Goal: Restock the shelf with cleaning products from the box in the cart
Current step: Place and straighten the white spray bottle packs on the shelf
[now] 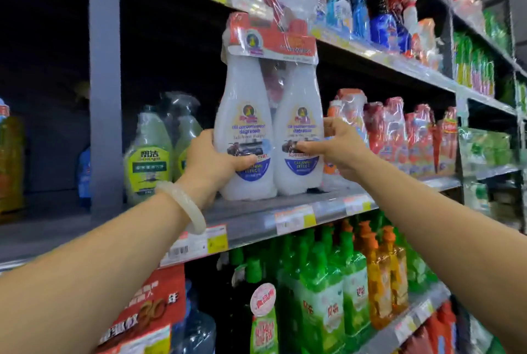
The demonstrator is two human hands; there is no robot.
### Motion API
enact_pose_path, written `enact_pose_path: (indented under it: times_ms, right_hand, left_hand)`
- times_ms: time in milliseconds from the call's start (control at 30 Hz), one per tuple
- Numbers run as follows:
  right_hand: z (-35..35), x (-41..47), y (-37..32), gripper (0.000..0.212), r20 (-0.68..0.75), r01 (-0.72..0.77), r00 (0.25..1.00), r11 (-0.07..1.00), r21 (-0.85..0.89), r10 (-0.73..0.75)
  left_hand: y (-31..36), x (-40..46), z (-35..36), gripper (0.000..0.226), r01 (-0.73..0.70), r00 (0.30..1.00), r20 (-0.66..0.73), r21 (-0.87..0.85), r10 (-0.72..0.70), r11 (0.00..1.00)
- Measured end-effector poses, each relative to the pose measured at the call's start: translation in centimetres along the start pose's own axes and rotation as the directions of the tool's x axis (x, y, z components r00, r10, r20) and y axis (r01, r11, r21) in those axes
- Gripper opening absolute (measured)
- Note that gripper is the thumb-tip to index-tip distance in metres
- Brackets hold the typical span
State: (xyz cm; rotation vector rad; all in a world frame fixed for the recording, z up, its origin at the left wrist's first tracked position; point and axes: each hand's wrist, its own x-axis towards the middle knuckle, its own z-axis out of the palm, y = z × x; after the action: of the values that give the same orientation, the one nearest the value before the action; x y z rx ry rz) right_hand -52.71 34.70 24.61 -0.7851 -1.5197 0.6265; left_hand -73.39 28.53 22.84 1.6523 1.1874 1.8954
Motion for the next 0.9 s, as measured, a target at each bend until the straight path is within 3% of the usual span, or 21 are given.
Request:
enact_pose_path:
  times_ms: [100,167,333,467,600,733,900]
  right_hand:
    - [-0.5,3.3,2.7,0.058,0.069,-0.001,0.998,1.0,-0.001,0.001]
    - [-1.0,4.7,4.7,0.055,0.085,-0.018,0.996,1.0,0.023,0.016]
    - [-1.7,6.5,8.8,0.048,0.129,-0.031,0.991,0.999,0.025,0.028]
    - [-2.4,6.8,9.9,0.034,0.153,0.071,0.986,0.996,-0.053,-0.062]
    - [-2.3,6.8,10.6,0.045,0.103,0.177,0.982,0.952,-0.25,-0.155]
    - [-1.4,6.2,11.2,0.083,0.114,0.216,0.976,0.876,-0.431,-0.185]
    - [-1.6,6.1,12.5,0.074,0.077,0.209,0.978,0.905,-0.369,-0.195]
  left_hand:
    - [-1.7,1.5,2.2,0.04,0.023,0.999,-0.027,0.018,-0.022,1.0]
    - [-3.1,2.2,3.6,0.048,0.037,0.998,-0.05,0.043,-0.035,0.998]
    - [-5.7,2.9,6.0,0.042,0.06,0.994,-0.09,0.059,-0.055,0.996]
    - [-6.2,3.2,6.7,0.041,0.068,0.995,-0.083,0.125,-0.058,0.99]
    - [-5.9,3.0,7.2,0.049,0.054,0.997,-0.069,0.274,-0.036,0.96]
    - [-6.0,2.9,7.8,0.064,0.09,0.996,-0.045,0.301,-0.08,0.95]
    - [-5.7,3.2,8.1,0.074,0.142,0.989,-0.009,0.353,-0.148,0.925]
